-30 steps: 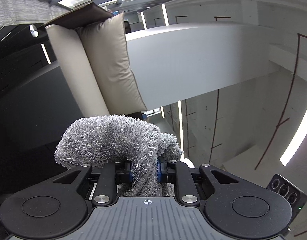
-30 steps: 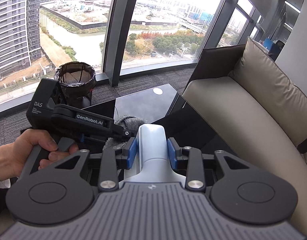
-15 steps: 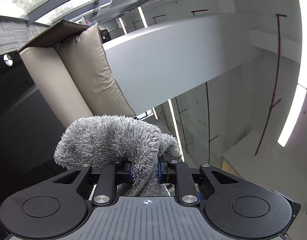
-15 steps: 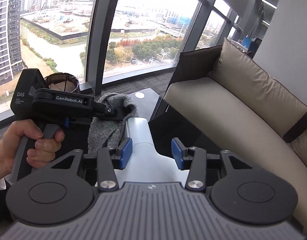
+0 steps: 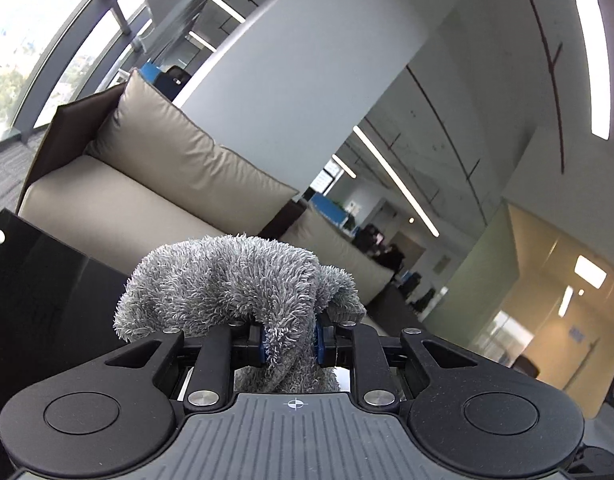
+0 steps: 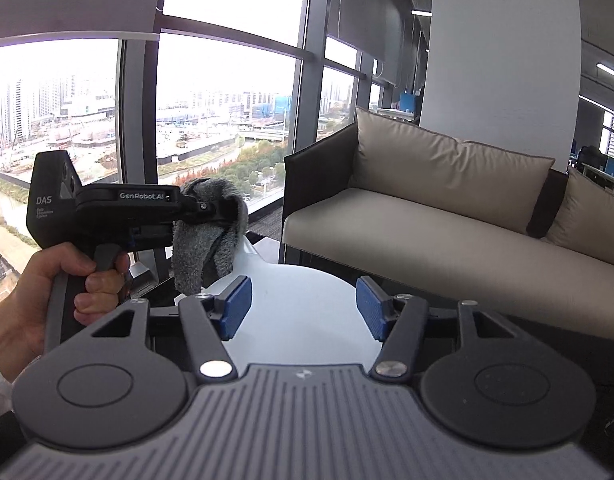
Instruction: Clean container
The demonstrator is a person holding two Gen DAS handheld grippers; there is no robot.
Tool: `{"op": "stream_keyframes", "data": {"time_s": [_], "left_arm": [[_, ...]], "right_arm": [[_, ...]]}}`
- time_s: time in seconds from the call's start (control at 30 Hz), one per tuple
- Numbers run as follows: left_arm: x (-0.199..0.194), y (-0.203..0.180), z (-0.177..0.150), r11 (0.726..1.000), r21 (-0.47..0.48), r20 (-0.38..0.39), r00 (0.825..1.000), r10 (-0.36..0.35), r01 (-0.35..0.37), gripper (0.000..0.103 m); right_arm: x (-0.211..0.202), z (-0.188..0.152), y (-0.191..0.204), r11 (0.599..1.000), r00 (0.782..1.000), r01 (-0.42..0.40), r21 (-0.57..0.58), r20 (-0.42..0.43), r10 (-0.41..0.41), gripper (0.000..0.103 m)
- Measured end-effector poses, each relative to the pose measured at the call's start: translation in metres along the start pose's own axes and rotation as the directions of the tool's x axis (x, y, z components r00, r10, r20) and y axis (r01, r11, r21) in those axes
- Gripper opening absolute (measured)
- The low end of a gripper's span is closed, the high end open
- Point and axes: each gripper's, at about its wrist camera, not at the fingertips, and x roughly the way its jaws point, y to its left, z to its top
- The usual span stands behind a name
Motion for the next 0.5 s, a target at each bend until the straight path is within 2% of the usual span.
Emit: {"op": "stream_keyframes", "data": {"time_s": [0.3, 0.37, 0.5], "left_arm": [[0.006, -0.042, -0.012, 0.995, 0.097, -0.076, 0.997, 0.022, -0.014, 0.019], [0.006, -0.049, -0.017, 0.994, 0.107, -0.086, 0.996, 0.019, -0.009, 0.019], [0.015, -0.057, -0.022, 0.993, 0.122, -0.101, 0.995, 0.003, 0.009, 0.019]], "right_arm": [[-0.023, -0.028, -0.029, 0.992, 0.999, 0.018, 0.125, 0.03, -0.022, 0.063], [-0.027, -0.03, -0.034, 0.989, 0.999, 0.027, 0.142, 0.036, -0.033, 0.071], [-0.036, -0.036, -0.048, 0.983, 0.998, 0.039, 0.179, 0.048, -0.048, 0.073]]}}
